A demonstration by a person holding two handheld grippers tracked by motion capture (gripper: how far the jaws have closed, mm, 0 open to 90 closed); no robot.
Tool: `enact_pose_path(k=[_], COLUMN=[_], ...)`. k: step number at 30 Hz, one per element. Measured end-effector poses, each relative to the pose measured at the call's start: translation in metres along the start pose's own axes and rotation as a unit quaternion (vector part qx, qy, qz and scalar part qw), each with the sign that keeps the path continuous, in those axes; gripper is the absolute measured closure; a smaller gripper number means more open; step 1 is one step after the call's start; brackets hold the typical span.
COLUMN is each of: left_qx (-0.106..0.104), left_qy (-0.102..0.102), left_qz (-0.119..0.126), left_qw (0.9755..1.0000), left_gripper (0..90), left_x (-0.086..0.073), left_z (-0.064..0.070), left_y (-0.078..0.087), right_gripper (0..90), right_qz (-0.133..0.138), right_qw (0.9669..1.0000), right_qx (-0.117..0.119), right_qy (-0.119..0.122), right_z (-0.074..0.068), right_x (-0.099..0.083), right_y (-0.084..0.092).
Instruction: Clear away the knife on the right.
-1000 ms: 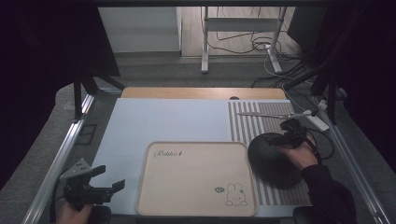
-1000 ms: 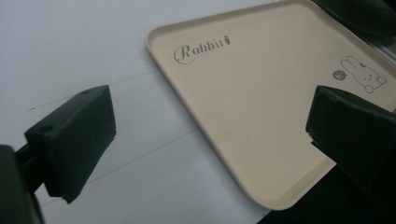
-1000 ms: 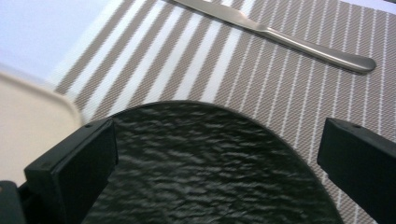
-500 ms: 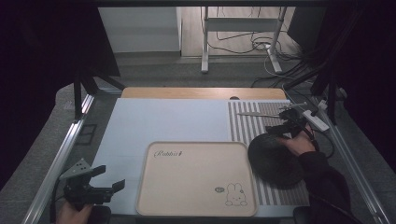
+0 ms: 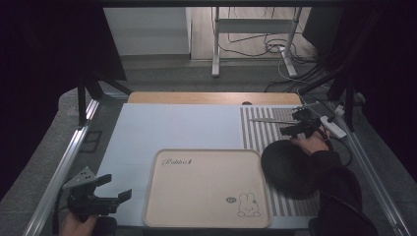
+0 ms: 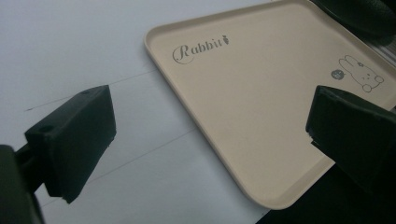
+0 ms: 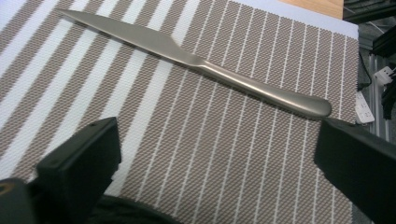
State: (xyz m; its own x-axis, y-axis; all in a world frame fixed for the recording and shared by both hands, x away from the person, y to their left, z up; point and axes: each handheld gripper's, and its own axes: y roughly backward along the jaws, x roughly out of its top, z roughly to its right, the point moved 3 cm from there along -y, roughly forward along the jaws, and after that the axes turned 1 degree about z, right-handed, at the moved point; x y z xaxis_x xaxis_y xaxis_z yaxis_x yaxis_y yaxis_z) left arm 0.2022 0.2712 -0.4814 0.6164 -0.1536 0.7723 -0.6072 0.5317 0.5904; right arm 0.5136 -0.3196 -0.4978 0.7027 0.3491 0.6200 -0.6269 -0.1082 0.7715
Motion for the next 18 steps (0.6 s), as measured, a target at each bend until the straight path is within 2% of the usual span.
enact_pose_path(k=[4,13,15,18], left_qx=[0.0,-0.001,-0.001,-0.002], left_qy=[0.0,0.0,0.0,0.001], left_qz=[0.0,-0.001,-0.001,-0.001], left_qw=[1.0,1.0,1.0,1.0], left_gripper=[2.6,2.6,2.6,2.7], left_x=[0.0,0.0,0.0,0.0], left_z=[0.0,0.0,0.0,0.0], left_y=[0.0,0.0,0.0,0.0], right_gripper=[11.8,57.7,65.4,82.2], right_qz=[-0.007,-0.026,-0.028,-0.02], right_qw=[1.0,0.9996,0.9995,0.9996], right_qx=[-0.004,0.01,0.011,0.014], right_qy=[0.0,0.003,0.004,0.009], right_z=[0.007,0.022,0.025,0.031], right_x=[0.003,0.013,0.015,0.02], right_y=[-0.005,-0.011,-0.013,-0.014])
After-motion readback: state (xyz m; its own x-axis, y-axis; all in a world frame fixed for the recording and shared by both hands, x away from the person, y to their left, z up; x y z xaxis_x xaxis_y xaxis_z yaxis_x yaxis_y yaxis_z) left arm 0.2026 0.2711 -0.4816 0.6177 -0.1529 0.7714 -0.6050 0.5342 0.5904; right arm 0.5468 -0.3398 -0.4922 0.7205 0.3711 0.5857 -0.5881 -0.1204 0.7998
